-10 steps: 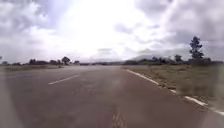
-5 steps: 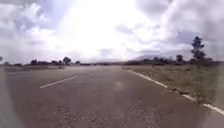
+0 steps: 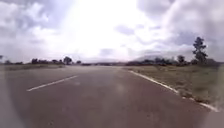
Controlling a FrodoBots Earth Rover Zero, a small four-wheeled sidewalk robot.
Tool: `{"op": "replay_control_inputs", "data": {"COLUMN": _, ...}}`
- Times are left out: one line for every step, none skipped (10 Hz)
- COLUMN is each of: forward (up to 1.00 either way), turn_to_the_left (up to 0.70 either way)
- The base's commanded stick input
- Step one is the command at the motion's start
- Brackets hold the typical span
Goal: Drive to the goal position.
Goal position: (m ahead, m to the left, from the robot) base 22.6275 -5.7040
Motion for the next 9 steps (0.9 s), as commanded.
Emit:
{"op": "replay_control_inputs", "data": {"forward": 1.0, "turn_to_the_left": 0.0}}
{"op": "replay_control_inputs", "data": {"forward": 1.0, "turn_to_the_left": 0.0}}
{"op": "replay_control_inputs", "data": {"forward": 1.0, "turn_to_the_left": 0.0}}
{"op": "replay_control_inputs", "data": {"forward": 1.0, "turn_to_the_left": 0.0}}
{"op": "replay_control_inputs", "data": {"forward": 1.0, "turn_to_the_left": 0.0}}
{"op": "replay_control_inputs", "data": {"forward": 1.0, "turn_to_the_left": 0.0}}
{"op": "replay_control_inputs", "data": {"forward": 1.0, "turn_to_the_left": 0.0}}
{"op": "replay_control_inputs", "data": {"forward": 1.0, "turn_to_the_left": 0.0}}
{"op": "replay_control_inputs", "data": {"forward": 1.0, "turn_to_the_left": 0.0}}
